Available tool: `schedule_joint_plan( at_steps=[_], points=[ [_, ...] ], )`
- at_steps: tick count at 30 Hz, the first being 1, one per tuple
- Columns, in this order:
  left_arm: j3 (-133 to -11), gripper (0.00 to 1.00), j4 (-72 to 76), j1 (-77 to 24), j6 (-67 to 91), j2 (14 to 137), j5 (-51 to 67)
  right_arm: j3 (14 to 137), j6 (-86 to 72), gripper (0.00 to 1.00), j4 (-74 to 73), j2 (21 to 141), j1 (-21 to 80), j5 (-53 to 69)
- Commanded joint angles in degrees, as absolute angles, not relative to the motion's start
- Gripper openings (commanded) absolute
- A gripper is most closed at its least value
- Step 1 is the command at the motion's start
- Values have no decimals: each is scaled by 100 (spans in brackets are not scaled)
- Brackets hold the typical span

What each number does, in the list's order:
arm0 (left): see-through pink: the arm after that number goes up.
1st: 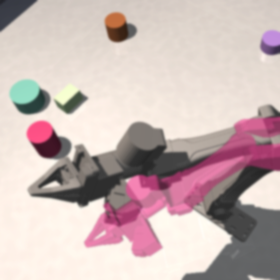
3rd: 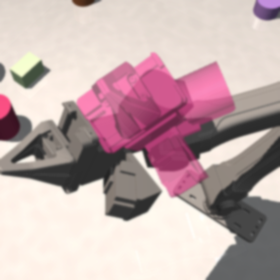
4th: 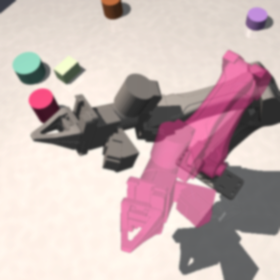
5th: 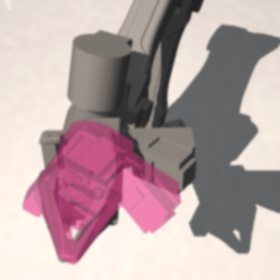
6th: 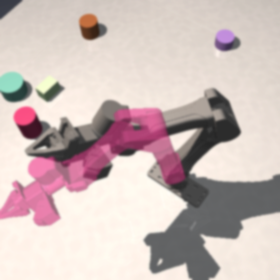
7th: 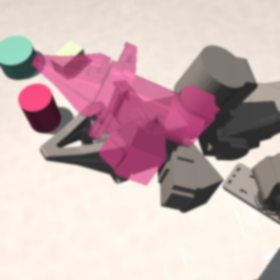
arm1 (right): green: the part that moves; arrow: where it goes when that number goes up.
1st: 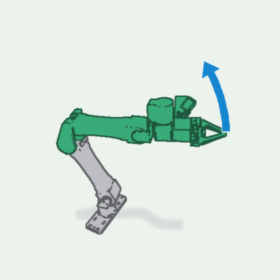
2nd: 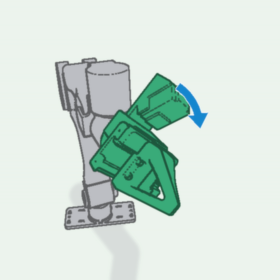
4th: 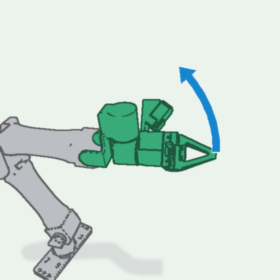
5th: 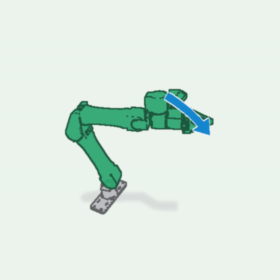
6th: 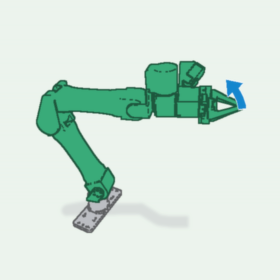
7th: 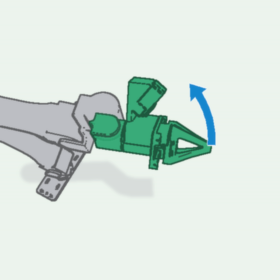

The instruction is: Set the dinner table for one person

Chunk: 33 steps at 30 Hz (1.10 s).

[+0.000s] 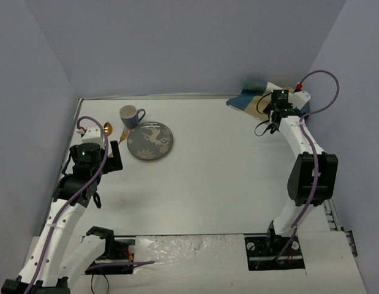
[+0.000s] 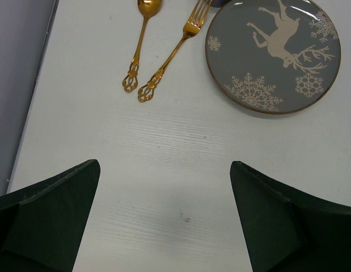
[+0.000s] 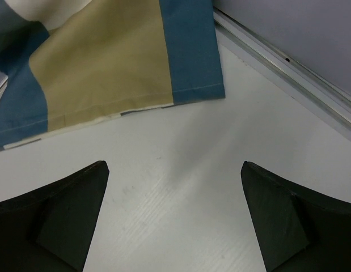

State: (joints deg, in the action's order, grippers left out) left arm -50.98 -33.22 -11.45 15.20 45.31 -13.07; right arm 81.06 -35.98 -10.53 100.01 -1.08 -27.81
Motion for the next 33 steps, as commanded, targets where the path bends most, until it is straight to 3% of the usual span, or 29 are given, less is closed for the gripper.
schedule_joint_plan(
  at_steps=[1,9,24,28,33],
  points=[
    [-5176,97,-3131,-1196,1530,4591,-1502,8868,-3906,100,-1011,11099,-465,-3149],
    [-5186,97,-3217,-1204,1529,4759,-1609,9519,-4025,100,-1011,12186,-758,-3577],
    [-5203,97,-3261,-1195,1512,4868,-1660,9729,-3709,98,-788,13123,-987,-2806],
    [-5211,97,-3269,-1195,1512,4835,-1678,9659,-3605,82,-694,13200,-1001,-2735],
    [-5212,97,-3263,-1195,1503,4821,-1670,9548,-3386,49,-507,13241,-1081,-2496]
  ],
)
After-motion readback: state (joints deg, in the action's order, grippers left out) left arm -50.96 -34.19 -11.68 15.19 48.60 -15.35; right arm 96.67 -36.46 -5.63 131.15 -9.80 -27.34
